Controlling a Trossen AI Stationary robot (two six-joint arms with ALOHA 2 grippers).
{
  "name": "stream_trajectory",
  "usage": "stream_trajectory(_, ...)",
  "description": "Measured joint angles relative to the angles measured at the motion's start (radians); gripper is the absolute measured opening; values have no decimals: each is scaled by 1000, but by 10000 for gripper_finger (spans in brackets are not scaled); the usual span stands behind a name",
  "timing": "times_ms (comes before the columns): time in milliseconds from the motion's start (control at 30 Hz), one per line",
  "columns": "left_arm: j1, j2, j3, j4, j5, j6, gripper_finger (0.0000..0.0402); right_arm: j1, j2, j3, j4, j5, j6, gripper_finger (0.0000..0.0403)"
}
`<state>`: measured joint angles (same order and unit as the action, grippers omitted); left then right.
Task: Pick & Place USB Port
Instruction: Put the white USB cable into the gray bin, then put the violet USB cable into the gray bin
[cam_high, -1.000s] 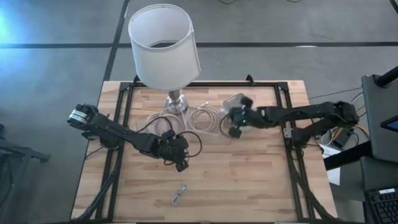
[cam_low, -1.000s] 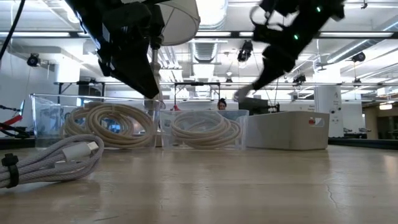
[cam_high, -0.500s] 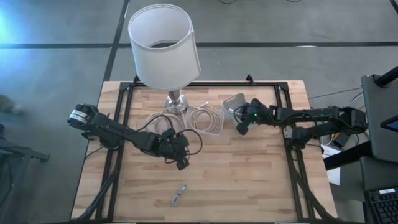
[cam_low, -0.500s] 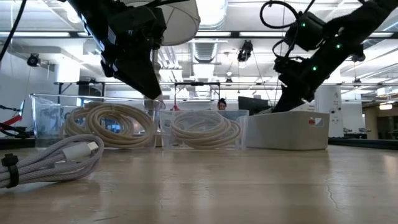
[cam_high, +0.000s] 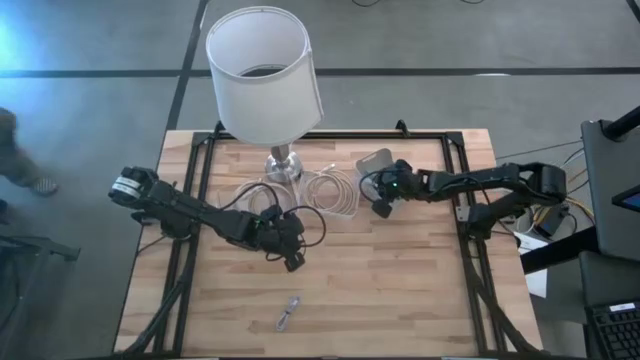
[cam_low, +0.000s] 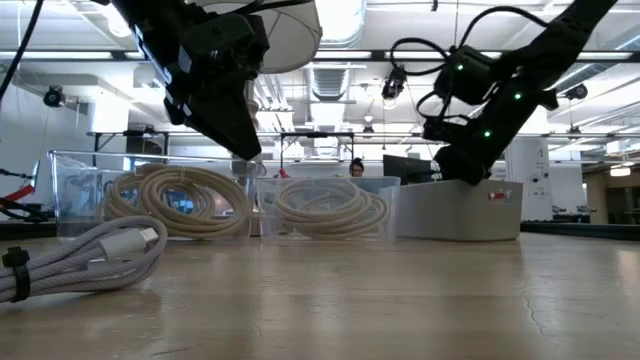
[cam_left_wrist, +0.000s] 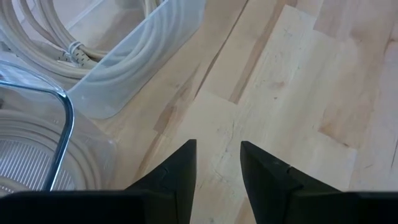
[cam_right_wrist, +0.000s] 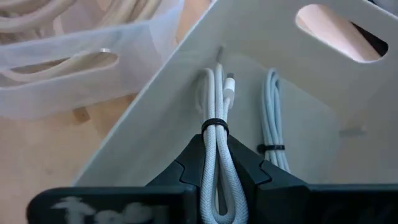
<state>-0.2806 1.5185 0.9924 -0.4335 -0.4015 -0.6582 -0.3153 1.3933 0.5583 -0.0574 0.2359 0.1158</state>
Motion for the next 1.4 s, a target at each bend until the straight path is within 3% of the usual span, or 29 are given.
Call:
stream_trajectory(367,0,0,0,0,0,-25,126,1,94,144,-208,1,-18,43)
stream_trajectory(900,0,0,0,0,28,-56,126,8,86,188,-287,55,-11,152)
stream_trajectory(1233,-4,0,2,24,278,-58,126,85,18,273,-321,58,-38,178)
stream_trajectory(1400,-11,0,2,37,346,-60,126,146,-14,318,-313,56,-27,178)
